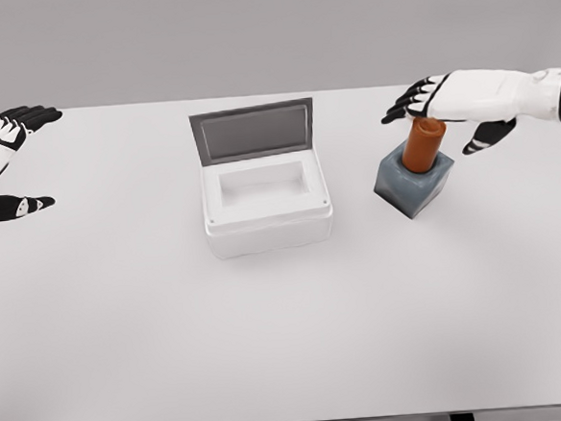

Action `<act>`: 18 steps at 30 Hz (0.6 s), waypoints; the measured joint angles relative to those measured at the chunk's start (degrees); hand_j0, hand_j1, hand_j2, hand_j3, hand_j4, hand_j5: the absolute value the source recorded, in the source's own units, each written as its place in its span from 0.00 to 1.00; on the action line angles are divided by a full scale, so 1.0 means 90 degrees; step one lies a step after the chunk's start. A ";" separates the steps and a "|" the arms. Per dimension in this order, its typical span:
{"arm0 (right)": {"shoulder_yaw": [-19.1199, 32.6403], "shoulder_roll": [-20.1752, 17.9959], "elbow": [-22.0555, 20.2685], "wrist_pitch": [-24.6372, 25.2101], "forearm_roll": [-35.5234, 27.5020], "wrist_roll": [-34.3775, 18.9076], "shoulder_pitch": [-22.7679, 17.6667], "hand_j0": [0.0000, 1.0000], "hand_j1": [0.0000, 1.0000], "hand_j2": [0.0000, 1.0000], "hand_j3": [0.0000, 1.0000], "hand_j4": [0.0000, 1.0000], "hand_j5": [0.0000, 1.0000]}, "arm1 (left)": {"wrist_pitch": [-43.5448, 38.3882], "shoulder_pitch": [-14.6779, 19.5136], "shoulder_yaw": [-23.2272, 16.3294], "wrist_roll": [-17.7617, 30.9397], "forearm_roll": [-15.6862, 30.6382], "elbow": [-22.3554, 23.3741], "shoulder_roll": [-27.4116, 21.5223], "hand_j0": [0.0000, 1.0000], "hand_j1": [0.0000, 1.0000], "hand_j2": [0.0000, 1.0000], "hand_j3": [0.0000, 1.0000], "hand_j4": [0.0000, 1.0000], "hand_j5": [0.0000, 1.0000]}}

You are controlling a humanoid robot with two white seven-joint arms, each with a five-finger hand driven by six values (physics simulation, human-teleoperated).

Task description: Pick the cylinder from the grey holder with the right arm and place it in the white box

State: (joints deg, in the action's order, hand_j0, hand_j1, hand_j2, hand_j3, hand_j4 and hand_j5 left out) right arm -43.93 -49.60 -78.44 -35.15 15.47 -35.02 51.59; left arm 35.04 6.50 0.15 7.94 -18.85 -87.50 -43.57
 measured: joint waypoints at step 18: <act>-0.0210 0.0320 0.0533 -0.0001 0.0340 0.0000 0.0078 0.83 0.83 0.83 0.83 0.83 0.83 | 0.0000 0.0000 0.0002 -0.0010 0.0010 -0.0003 0.0004 1.00 1.00 1.00 1.00 1.00 1.00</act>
State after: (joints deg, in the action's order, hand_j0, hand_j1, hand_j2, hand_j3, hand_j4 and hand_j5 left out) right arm -45.82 -46.72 -73.64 -35.15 18.53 -35.02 52.30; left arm 35.04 6.50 0.17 7.86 -18.77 -87.52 -43.53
